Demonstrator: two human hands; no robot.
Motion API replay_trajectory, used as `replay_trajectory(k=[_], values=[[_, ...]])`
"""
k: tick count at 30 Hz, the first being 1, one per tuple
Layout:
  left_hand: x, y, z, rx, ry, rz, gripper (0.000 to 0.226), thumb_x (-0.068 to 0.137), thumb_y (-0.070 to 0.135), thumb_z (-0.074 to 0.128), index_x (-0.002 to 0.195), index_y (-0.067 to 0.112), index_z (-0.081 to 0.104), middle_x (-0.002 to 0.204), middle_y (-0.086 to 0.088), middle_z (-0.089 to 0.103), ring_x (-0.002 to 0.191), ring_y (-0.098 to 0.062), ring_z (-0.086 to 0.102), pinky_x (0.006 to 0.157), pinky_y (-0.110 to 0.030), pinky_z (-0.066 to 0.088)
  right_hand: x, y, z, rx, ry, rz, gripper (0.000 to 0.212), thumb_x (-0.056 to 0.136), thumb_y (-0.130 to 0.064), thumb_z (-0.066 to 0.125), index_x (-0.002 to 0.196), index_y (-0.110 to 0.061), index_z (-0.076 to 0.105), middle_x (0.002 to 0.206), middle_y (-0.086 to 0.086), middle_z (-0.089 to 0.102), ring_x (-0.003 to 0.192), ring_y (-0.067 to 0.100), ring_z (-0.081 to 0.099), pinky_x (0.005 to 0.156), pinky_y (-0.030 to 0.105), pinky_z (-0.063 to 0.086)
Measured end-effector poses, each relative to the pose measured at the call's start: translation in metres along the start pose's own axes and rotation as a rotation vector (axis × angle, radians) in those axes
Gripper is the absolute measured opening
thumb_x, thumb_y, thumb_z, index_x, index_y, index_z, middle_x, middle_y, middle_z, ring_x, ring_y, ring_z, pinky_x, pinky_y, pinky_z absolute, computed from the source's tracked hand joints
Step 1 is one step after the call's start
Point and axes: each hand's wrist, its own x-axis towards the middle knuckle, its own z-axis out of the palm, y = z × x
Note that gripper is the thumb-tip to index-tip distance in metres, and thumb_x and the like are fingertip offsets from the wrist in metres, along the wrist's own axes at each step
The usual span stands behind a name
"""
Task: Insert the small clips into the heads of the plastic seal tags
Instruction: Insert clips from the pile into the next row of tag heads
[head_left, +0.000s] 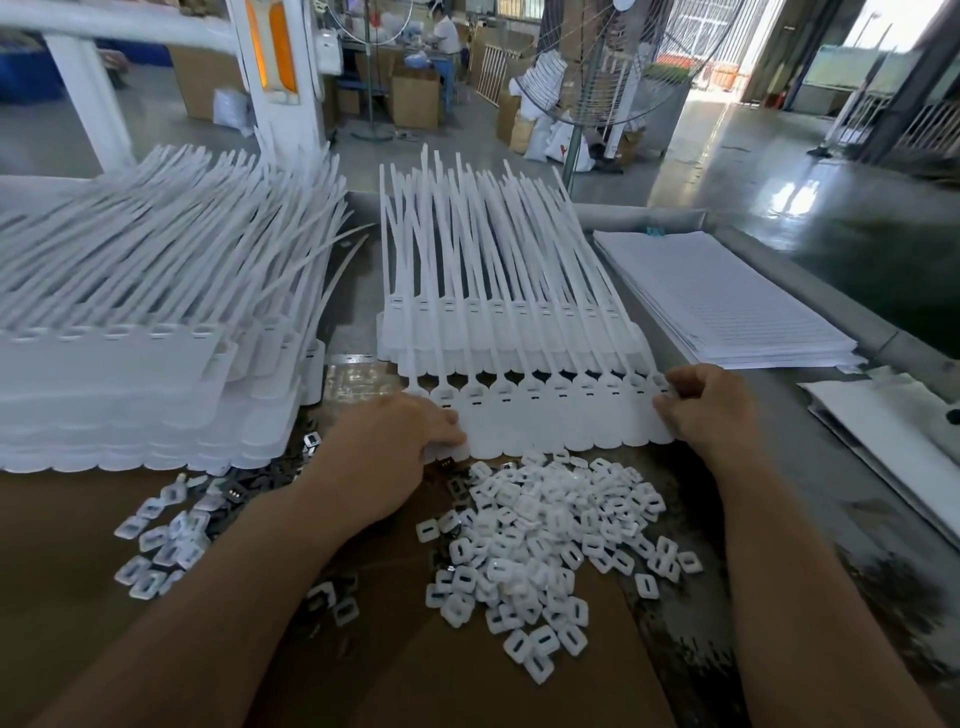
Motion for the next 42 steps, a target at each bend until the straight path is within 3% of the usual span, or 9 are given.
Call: replay_trajectory(k=[6,9,13,18,28,33,36,39,42], values=[[0.000,0.002,-0.004,0.022,-0.063,-0.024,0.051,0.088,-0.003,0.039,0.126,0.030,0.054,0.138,0.019,0.041,0.129,-0.004,0.035,0.106,-0.024,0.028,-0.017,-0.025,-0.006,0.005,0.090,-0.139,0.025,0.085,-0.019,0.064,0.110,-0.019,0.064,0.100,-0.003,0.062,0.078,0.004,0.053,0.070,0.017,0.039],[-0.001,0.003,-0.004,0.023,-0.074,-0.043,0.056,0.086,-0.005,0.038,0.125,0.030,0.054,0.139,0.021,0.039,0.128,-0.008,0.038,0.106,-0.029,0.032,-0.039,-0.054,-0.004,0.131,-0.120,-0.368,0.012,0.085,-0.017,0.064,0.083,-0.030,0.065,0.080,-0.020,0.060,0.069,-0.008,0.055,0.062,0.005,0.038],[-0.002,0.003,-0.002,-0.046,-0.003,-0.076,0.052,0.084,-0.001,0.043,0.124,0.029,0.055,0.133,0.012,0.050,0.122,-0.012,0.046,0.103,-0.030,0.036,-0.071,-0.092,0.009,-0.053,-0.571,-0.660,0.010,0.084,-0.022,0.063,0.082,-0.031,0.068,0.078,-0.017,0.065,0.072,-0.006,0.059,0.071,0.012,0.046],[-0.003,0.006,-0.004,-0.211,0.104,-0.070,0.044,0.089,0.006,0.045,0.129,0.023,0.051,0.111,0.001,0.064,0.097,-0.015,0.058,0.086,-0.029,0.046,-0.090,-0.102,0.040,-0.280,-0.603,-0.910,0.019,0.089,-0.023,0.056,0.100,-0.020,0.071,0.092,-0.001,0.064,0.080,0.010,0.054,0.077,0.025,0.045],[0.000,0.003,0.002,-0.190,0.163,-0.089,0.047,0.089,0.004,0.044,0.131,0.024,0.047,0.113,-0.001,0.064,0.097,-0.015,0.060,0.084,-0.021,0.044,-0.098,-0.101,0.056,-0.292,-0.574,-0.915,0.019,0.086,-0.017,0.058,0.101,-0.020,0.069,0.115,-0.003,0.058,0.100,0.016,0.055,0.084,0.033,0.047],[0.000,0.003,0.002,-0.172,0.172,-0.092,0.043,0.088,0.004,0.047,0.125,0.024,0.053,0.111,0.001,0.065,0.093,-0.012,0.060,0.082,-0.018,0.043,-0.097,-0.098,0.058,-0.287,-0.622,-0.891,0.014,0.084,-0.008,0.058,0.097,-0.012,0.063,0.108,0.001,0.058,0.096,0.017,0.056,0.083,0.032,0.047],[-0.002,0.004,0.002,-0.103,0.151,-0.075,0.032,0.086,0.006,0.042,0.105,0.023,0.061,0.092,0.000,0.066,0.070,-0.008,0.056,0.065,-0.018,0.043,-0.094,-0.092,0.053,-0.016,-0.654,-0.719,0.016,0.082,-0.006,0.061,0.079,-0.021,0.059,0.087,-0.009,0.060,0.081,0.005,0.056,0.074,0.012,0.045],[-0.003,0.006,0.002,-0.052,0.138,-0.061,0.045,0.083,0.005,0.039,0.117,0.028,0.057,0.100,-0.001,0.065,0.088,-0.018,0.061,0.077,-0.032,0.049,-0.087,-0.087,0.049,0.216,-0.610,-0.532,0.028,0.083,-0.006,0.062,0.073,-0.031,0.055,0.074,-0.012,0.059,0.069,-0.002,0.055,0.066,0.009,0.045],[-0.004,0.007,0.005,0.059,0.127,-0.036,0.049,0.084,0.007,0.039,0.126,0.031,0.049,0.108,-0.002,0.063,0.094,-0.018,0.058,0.075,-0.024,0.045,-0.082,-0.085,0.047,0.283,-0.565,-0.459,0.023,0.085,-0.008,0.061,0.077,-0.030,0.059,0.073,-0.015,0.060,0.067,-0.005,0.055,0.067,0.013,0.044]])
